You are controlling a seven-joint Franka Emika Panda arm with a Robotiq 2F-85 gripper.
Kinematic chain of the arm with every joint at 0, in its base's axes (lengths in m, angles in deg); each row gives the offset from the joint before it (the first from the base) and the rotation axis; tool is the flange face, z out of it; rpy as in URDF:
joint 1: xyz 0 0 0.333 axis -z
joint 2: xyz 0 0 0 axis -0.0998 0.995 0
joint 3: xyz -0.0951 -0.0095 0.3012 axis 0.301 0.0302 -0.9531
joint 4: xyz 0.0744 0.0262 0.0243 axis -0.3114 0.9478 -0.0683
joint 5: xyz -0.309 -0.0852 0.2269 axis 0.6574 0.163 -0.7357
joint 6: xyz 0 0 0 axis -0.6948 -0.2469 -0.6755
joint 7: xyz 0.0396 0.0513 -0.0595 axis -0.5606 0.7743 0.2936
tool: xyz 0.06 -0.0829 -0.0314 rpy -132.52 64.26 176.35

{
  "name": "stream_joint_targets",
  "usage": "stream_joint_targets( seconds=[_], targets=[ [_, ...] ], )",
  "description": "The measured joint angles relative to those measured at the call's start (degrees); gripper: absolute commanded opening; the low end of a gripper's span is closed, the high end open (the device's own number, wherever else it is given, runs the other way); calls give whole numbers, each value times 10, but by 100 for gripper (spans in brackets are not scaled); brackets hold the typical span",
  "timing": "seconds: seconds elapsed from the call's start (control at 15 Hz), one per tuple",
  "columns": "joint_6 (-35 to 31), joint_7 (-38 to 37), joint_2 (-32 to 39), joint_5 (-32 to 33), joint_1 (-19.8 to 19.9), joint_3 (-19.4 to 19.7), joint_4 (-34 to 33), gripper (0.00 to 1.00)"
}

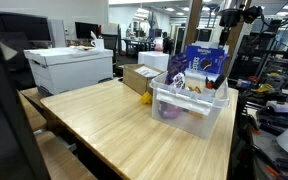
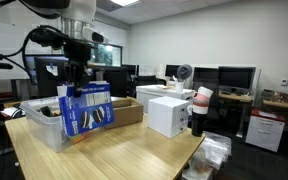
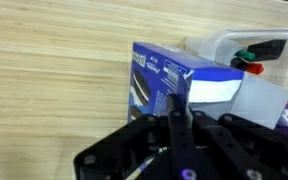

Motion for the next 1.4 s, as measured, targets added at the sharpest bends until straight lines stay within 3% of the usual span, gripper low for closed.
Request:
stream_joint_targets(
  seconds=[0.8, 1.4],
  targets=[
    [-24, 79, 68, -71, 0, 31, 12, 0],
    [-26, 141, 79, -128, 1, 43, 12, 0]
  ],
)
